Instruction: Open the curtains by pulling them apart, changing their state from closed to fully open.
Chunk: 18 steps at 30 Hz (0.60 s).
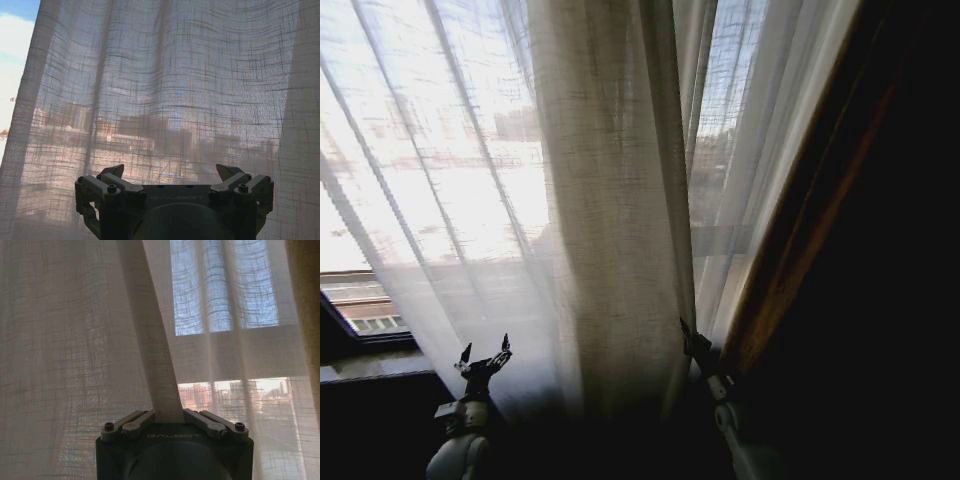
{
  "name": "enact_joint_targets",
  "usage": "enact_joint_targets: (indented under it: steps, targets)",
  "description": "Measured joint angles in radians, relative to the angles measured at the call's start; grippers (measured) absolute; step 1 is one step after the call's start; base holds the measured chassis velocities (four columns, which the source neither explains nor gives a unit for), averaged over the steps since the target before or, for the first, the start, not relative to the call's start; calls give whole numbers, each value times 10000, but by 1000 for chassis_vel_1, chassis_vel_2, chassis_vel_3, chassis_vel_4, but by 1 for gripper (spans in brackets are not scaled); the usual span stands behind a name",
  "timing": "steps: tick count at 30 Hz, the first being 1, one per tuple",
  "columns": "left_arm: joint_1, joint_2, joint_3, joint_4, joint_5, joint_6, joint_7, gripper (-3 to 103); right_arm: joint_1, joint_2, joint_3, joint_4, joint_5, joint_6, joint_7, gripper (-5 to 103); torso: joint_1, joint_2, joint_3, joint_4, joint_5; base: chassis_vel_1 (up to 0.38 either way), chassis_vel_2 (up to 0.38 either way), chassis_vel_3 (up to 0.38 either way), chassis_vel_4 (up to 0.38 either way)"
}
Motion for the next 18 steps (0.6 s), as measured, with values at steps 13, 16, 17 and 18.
enact_joint_targets:
  steps: [13, 16, 17, 18]
  targets:
    - [0, -1, 1, 0, 0, 0, 0, 100, 113, 141, -153, -90, 34, 488, -55, 0, 0, 0, 0, 0, -2, -344, -332, 345, 331]
    - [0, -2, 5, 0, -1, 0, 11, 100, 106, 173, -145, -84, -38, 520, -11, 0, 1, 0, 1, -7, 1, -182, -217, 186, 172]
    - [0, -2, 6, 0, 0, 0, 12, 100, 114, 174, -128, -112, -84, 535, 20, 0, 1, 0, 1, -6, 2, -22, -101, 97, 110]
    - [0, -2, 6, 0, 0, 0, 12, 100, 114, 174, -128, -112, -84, 535, 20, 0, 1, 0, 1, -6, 2, -22, -101, 97, 110]
